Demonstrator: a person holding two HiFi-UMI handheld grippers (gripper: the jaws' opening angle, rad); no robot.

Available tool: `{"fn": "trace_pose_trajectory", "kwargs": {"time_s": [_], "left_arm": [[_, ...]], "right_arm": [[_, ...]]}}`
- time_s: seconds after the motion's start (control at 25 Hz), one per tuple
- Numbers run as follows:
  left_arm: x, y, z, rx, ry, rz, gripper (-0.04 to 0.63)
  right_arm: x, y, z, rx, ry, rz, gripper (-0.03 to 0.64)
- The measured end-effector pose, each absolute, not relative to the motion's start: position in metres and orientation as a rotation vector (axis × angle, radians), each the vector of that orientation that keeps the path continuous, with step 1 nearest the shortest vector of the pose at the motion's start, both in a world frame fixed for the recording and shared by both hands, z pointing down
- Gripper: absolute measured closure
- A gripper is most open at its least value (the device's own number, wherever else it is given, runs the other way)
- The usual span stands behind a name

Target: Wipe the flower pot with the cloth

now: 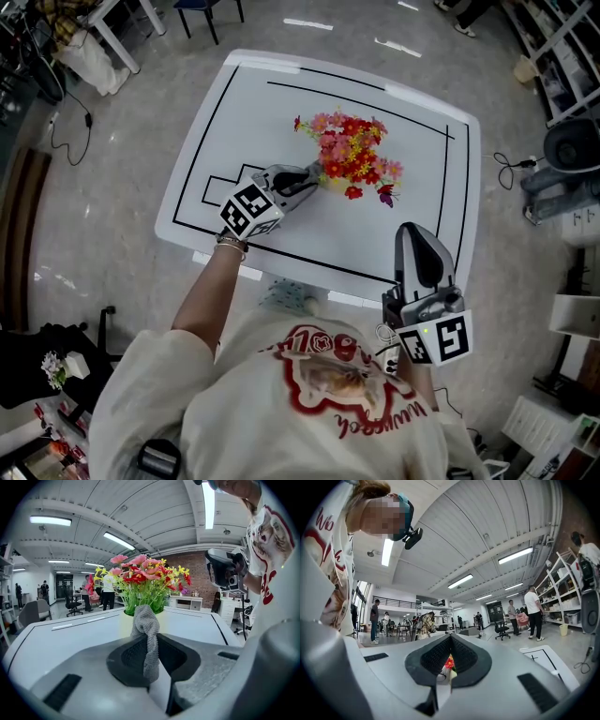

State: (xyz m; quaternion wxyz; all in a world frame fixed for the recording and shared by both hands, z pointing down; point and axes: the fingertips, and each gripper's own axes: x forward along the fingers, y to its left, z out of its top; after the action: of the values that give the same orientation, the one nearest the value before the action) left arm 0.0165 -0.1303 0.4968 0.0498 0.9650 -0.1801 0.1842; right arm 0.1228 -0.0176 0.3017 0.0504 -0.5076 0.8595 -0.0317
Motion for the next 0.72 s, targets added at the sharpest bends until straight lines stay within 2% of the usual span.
{"fn": "trace_pose_trajectory", "kwargs": {"time_s": [0.72], "left_arm": [[0.033, -0.116, 0.497, 2.935, -0.509, 0.574, 0.540]], "right_arm": [[0.131, -0.006, 0.301, -1.560, 2.601, -0.094, 0.618]]}}
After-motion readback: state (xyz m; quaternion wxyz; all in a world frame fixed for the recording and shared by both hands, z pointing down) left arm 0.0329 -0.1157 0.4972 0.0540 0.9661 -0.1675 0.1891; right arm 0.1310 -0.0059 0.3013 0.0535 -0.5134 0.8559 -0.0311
